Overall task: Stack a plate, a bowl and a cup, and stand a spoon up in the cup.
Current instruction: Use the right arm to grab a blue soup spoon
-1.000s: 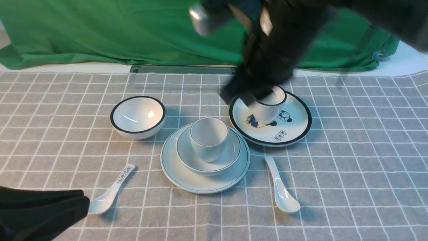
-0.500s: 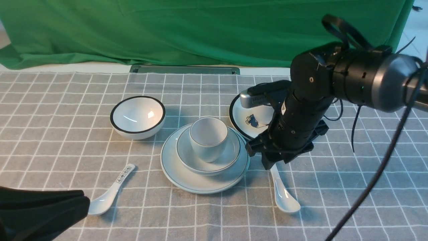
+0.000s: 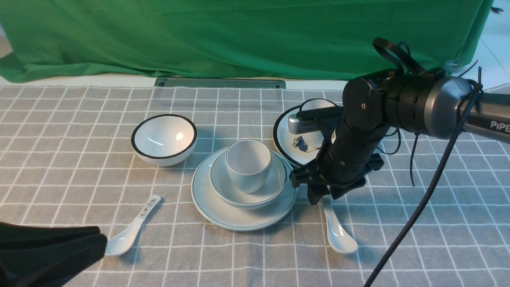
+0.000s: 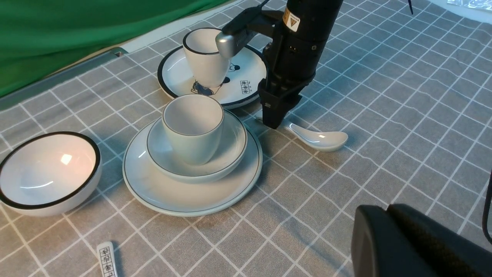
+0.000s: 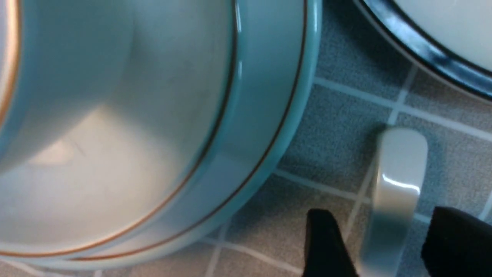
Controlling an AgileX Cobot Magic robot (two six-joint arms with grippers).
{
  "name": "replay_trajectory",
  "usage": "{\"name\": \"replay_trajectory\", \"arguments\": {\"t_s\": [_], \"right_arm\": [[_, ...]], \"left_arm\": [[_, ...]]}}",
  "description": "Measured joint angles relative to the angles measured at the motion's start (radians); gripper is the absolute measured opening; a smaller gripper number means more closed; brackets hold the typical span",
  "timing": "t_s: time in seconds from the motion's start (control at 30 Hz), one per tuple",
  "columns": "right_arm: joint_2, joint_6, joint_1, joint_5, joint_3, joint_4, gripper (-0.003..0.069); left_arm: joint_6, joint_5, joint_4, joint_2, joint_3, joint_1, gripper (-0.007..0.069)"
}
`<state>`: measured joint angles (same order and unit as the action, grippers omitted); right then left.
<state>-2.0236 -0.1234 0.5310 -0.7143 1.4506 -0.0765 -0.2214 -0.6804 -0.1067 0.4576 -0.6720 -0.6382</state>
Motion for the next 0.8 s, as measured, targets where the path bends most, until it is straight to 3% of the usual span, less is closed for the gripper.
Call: {"name": "replay_trajectory", "arguments": {"t_s": [0.37, 0.47, 0.5, 0.53, 0.8], "right_arm": [[-0.047, 0.008, -0.009, 0.018, 0.001, 0.0, 0.0379], [-0.047, 0.048, -0.009, 0.002, 0.001, 0.008, 0.0254], [-0.047, 0.053, -0.009, -0.001, 0.001, 0.008, 0.0242], [-0.047, 0.082, -0.009, -0.014, 0.001, 0.01, 0.0158], [0.056, 0.143, 0.014, -0.124, -0.009, 0.009, 0.0169]], "left_arm": [[-0.004, 0.0, 0.0, 0.0, 0.0, 0.0, 0.0009], [-0.007, 0.0, 0.0, 0.0, 0.0, 0.0, 0.0009], [-0.008, 0.0, 0.0, 0.0, 0.0, 0.0, 0.0009], [-0.013, 0.0, 0.0, 0.0, 0.0, 0.0, 0.0009], [-0.02, -0.001, 0.0, 0.0, 0.0, 0.0, 0.0009]]}}
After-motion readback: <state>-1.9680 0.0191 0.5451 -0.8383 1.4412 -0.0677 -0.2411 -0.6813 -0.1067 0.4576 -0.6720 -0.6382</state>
